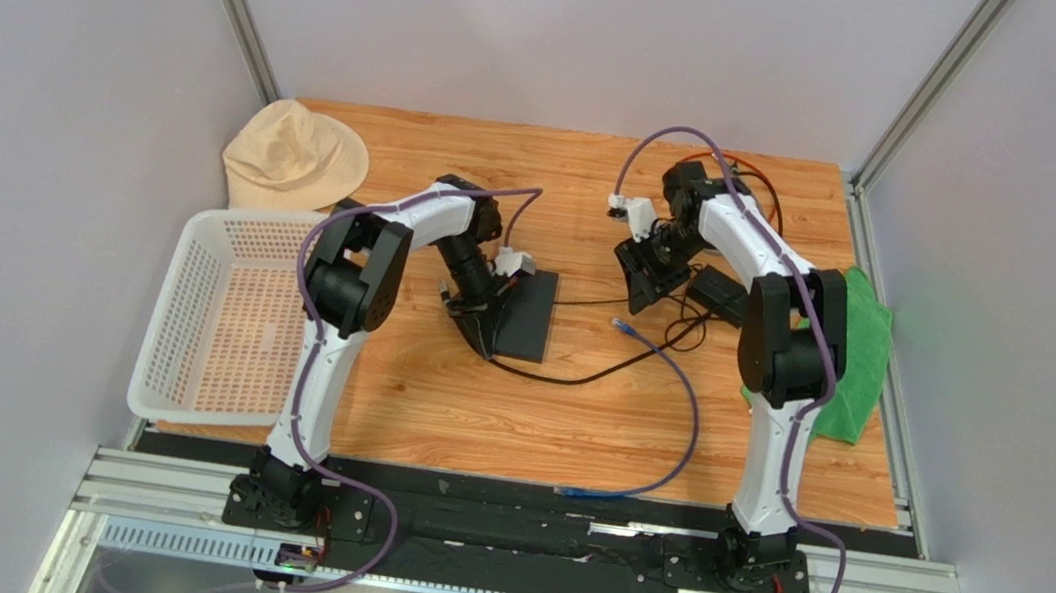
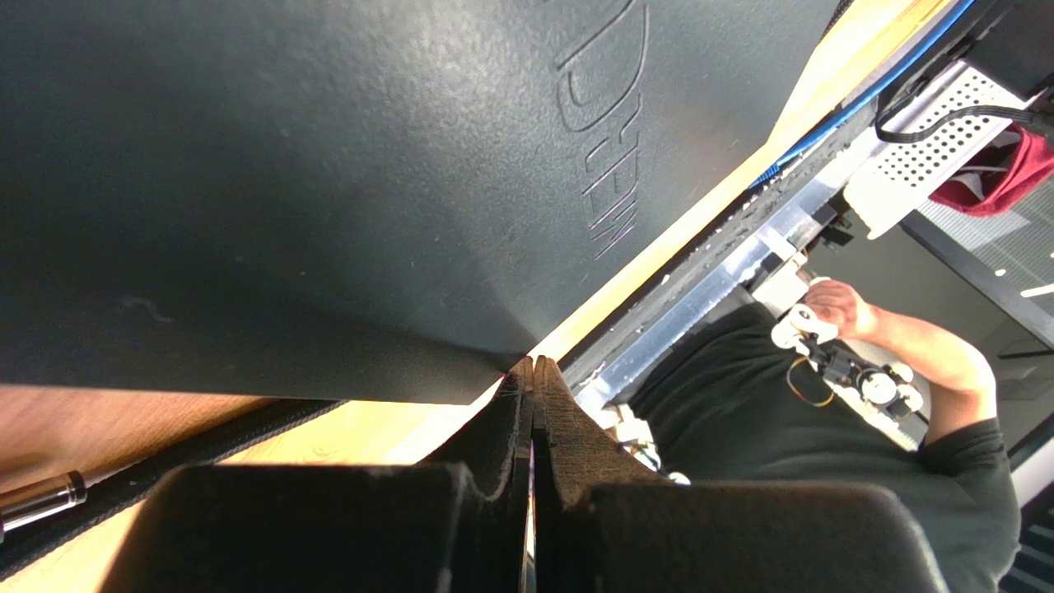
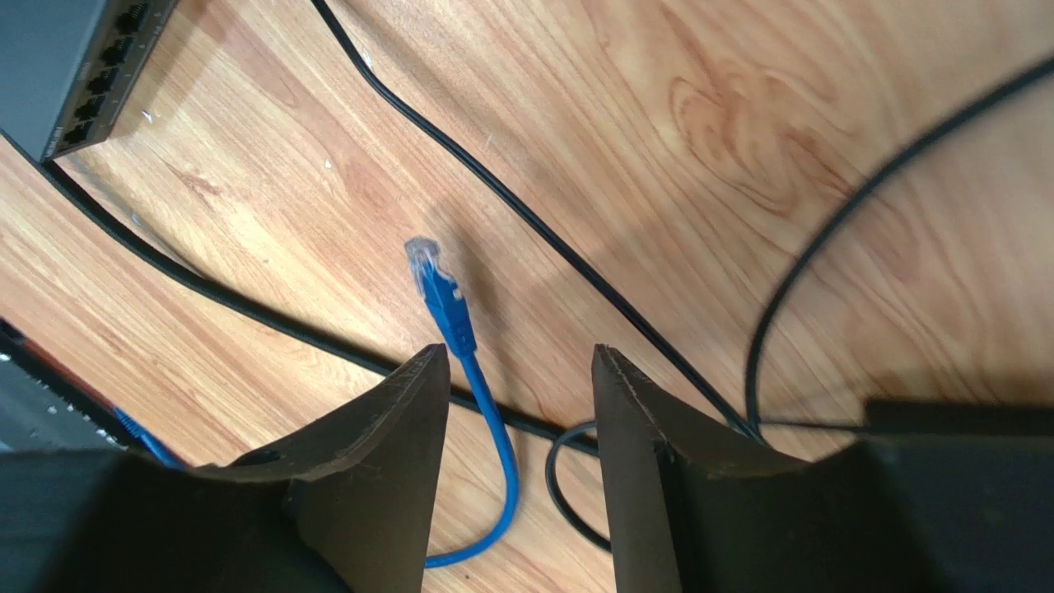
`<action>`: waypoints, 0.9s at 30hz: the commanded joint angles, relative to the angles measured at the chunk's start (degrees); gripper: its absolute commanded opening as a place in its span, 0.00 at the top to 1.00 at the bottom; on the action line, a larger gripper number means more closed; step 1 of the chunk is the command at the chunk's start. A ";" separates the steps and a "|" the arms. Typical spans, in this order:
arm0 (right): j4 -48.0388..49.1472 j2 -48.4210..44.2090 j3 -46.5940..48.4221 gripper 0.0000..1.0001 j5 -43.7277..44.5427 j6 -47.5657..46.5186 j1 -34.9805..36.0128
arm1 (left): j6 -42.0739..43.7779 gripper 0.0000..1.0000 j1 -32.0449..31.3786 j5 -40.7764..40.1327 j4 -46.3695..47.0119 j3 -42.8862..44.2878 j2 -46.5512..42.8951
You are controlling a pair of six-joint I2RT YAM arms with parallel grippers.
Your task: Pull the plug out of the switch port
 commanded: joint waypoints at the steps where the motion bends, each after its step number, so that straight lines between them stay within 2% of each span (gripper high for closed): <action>1: 5.24 -5.73 -3.50 0.50 5.20 1.72 0.31 | 2.90 1.00 1.10 -9.09 9.41 -1.26 2.76; 3: 4.53 -8.88 -6.58 0.52 7.22 0.32 0.31 | 2.90 1.00 1.10 -9.01 9.41 -1.26 2.76; 7: 5.50 -18.27 -19.21 0.54 10.21 -1.97 0.31 | 2.98 1.00 1.10 -9.01 9.32 -1.17 2.76; 13: 6.55 -23.66 -29.26 0.52 18.39 -3.82 0.40 | 2.90 1.00 1.18 -9.09 9.14 -0.99 2.85; 21: 9.54 -17.78 -29.63 0.53 20.32 -1.80 1.01 | 2.72 1.00 1.18 -8.65 9.23 -0.99 3.03; 23: 10.41 -15.93 -29.27 0.60 20.24 -2.06 1.45 | 2.72 1.00 1.18 -8.57 9.23 -0.99 3.20; 24: 10.51 -15.40 -29.18 0.67 19.98 -2.23 1.63 | 2.72 1.00 1.18 -8.57 9.23 -0.99 3.11; 27: 10.86 -14.17 -29.27 0.72 19.71 -2.50 2.59 | 2.81 1.00 1.10 -8.39 9.23 -0.99 3.20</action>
